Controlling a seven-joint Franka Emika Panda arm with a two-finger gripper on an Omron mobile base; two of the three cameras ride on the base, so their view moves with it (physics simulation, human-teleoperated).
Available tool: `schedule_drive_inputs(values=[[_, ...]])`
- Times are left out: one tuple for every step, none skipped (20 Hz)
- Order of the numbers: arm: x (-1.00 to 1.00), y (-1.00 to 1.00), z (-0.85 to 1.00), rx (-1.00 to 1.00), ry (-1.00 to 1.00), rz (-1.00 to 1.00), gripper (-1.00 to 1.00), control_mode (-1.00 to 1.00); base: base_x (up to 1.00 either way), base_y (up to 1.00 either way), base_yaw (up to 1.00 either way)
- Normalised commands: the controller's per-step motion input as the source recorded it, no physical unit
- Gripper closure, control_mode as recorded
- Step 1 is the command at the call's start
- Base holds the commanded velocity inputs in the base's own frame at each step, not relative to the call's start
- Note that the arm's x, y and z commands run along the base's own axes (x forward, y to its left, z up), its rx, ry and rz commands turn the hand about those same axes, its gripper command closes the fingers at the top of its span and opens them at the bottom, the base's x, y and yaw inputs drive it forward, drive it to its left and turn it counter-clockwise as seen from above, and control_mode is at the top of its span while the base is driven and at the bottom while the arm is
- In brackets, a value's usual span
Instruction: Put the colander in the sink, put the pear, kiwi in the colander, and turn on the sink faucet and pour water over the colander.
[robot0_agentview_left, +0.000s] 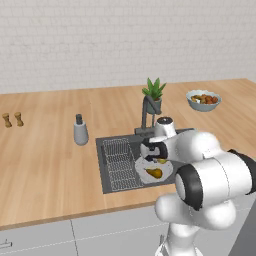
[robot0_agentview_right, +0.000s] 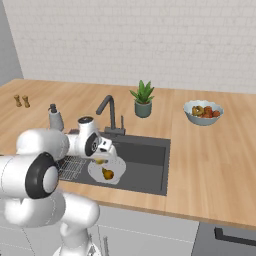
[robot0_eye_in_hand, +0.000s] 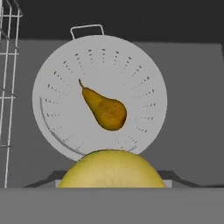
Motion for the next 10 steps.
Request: schedule_drive_inputs(values=[[0.61,-0.57,-0.03,0.0,0.03,-0.06,1.0,-1.0,0.0,0.0,0.0],[0.62,-0.56,-0.02,0.01,0.03,-0.04,1.0,-1.0,0.0,0.0,0.0],[0.62,-0.53,-0.05,0.03,0.03,-0.03,1.0,-1.0,0.0,0.0,0.0],[0.59,-0.52,-0.03,0.05,0.01,-0.01,1.0,-1.0,0.0,0.0,0.0],[0.6,-0.52,-0.04,0.08,0.01,0.0,1.0,-1.0,0.0,0.0,0.0],[0.52,-0.52,-0.04,0.12,0.0,0.0,1.0,-1.0,0.0,0.0,0.0],[0.44,-0.54,-0.1,0.15,0.0,0.0,1.0,-1.0,0.0,0.0,0.0],[0.19,-0.5,-0.24,0.16,0.0,0.01,1.0,-1.0,0.0,0.0,0.0],[0.0,-0.39,-0.41,0.17,0.0,0.05,1.0,-1.0,0.0,0.0,0.0],[0.0,-0.36,-0.41,0.18,-0.03,0.07,1.0,-1.0,0.0,0.0,0.0]])
